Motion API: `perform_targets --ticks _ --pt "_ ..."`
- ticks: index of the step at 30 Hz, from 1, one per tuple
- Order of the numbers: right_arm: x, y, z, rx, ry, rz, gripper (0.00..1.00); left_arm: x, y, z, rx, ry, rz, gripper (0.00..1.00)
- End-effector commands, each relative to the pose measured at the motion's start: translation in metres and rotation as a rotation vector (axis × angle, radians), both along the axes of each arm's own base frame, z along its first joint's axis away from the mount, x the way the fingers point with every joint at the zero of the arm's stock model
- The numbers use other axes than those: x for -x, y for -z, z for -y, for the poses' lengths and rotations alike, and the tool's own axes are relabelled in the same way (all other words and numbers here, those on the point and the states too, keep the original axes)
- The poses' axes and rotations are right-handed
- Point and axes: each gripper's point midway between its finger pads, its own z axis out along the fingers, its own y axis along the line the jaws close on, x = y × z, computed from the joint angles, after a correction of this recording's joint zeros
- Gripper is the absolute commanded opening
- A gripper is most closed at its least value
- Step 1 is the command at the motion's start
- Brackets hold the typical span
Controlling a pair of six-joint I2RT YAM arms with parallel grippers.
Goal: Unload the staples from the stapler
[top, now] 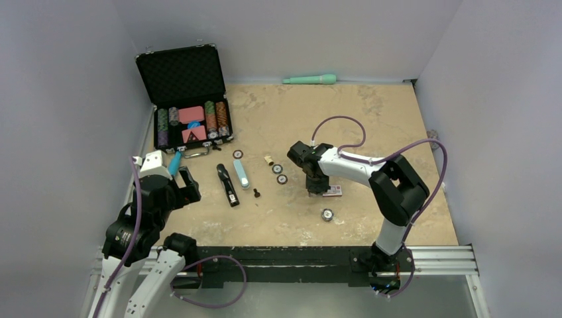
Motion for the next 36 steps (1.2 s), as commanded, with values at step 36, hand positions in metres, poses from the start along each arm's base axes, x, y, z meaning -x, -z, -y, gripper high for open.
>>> perform_targets --ticks 36 --pt "-0.028 -0.093 -0.024 -0.144 -0.029 0.156 0.31 -0.005 -0.003 0.000 -0.003 -0.001 0.024 0.98"
